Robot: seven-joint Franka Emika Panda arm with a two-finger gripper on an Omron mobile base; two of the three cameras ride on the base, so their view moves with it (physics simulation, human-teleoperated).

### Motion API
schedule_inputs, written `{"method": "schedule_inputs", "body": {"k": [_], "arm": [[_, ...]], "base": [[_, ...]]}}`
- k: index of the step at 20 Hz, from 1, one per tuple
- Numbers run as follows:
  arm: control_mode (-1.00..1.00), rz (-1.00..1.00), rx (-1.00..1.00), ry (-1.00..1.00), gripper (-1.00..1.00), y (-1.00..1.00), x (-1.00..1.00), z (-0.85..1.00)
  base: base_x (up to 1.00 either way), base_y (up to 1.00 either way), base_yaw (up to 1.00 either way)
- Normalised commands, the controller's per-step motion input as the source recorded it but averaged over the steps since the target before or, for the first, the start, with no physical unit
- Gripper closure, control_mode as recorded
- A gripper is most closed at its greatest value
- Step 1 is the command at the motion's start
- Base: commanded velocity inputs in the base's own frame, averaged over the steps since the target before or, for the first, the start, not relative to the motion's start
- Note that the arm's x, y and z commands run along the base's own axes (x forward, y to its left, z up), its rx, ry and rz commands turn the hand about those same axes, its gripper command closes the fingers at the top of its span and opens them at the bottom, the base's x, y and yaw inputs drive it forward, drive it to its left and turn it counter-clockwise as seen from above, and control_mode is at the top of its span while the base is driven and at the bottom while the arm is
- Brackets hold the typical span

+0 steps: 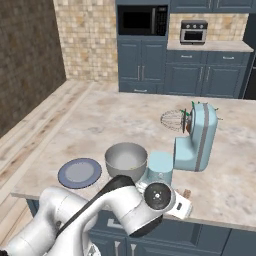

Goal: Add butter and sugar cubes to the stand mixer bowl and then turn on the stand mixer to begin making frosting.

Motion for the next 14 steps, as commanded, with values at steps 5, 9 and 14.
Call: {"method": "schedule_inputs", "body": {"k": [5, 9, 14], "arm": [[-1.0, 0.25, -0.14, -0.07, -1.0, -0.41, 0.06, 0.0], [-1.0, 0.3, -0.16, -0.11, -1.0, -0.36, 0.22, 0.01], [-1.0, 0.35, -0.13, -0.08, -1.0, -0.39, 0.38, -0.04]], "base": [[0.0, 0.0, 0.0], [0.0, 0.0, 0.0], [0.0, 0.0, 0.0]]}}
